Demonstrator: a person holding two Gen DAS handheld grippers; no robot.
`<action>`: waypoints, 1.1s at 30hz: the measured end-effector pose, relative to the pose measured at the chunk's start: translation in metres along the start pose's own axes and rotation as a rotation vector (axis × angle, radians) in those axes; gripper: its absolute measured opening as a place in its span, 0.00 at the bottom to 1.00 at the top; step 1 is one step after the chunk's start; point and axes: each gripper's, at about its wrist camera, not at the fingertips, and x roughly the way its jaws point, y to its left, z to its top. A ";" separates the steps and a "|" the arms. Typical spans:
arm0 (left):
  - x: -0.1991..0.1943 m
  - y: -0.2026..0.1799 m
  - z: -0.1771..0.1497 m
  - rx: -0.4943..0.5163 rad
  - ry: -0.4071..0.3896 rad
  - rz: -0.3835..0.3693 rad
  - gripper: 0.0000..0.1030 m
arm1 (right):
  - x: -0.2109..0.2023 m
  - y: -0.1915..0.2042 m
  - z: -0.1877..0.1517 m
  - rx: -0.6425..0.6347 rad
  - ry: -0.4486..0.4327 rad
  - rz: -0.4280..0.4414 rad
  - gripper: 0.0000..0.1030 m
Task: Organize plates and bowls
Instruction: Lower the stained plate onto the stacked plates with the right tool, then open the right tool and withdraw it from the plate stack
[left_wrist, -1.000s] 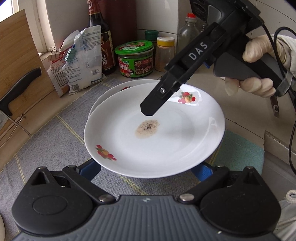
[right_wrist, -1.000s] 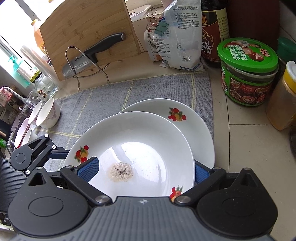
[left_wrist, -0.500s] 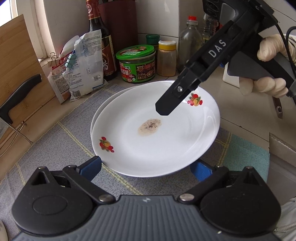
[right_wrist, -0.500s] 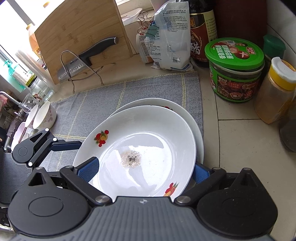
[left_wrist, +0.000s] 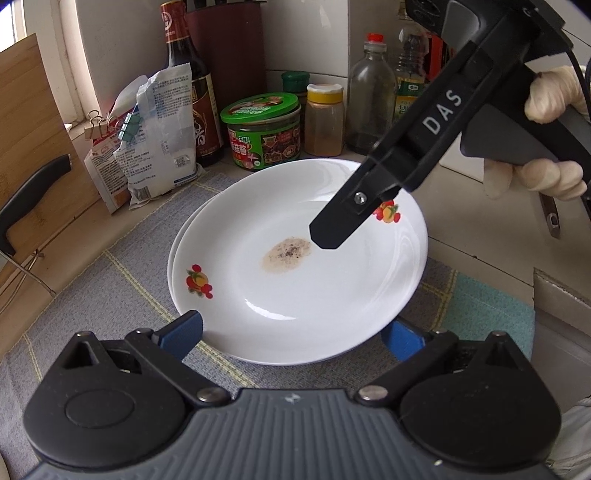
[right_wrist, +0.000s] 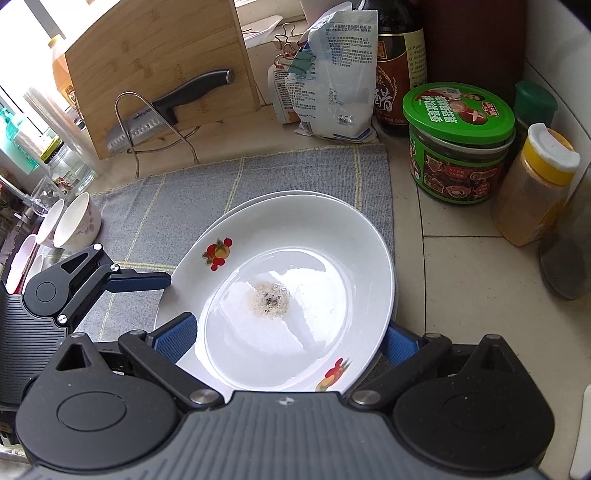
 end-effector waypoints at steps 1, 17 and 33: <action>0.000 0.000 0.000 -0.001 0.001 0.002 0.99 | 0.000 0.001 0.000 -0.001 0.004 -0.008 1.00; -0.009 -0.005 -0.002 -0.007 -0.026 0.016 0.99 | -0.001 0.009 -0.005 -0.019 0.026 -0.081 1.00; -0.053 0.009 -0.016 -0.163 -0.173 0.171 0.99 | -0.024 0.049 -0.015 -0.200 -0.162 -0.214 1.00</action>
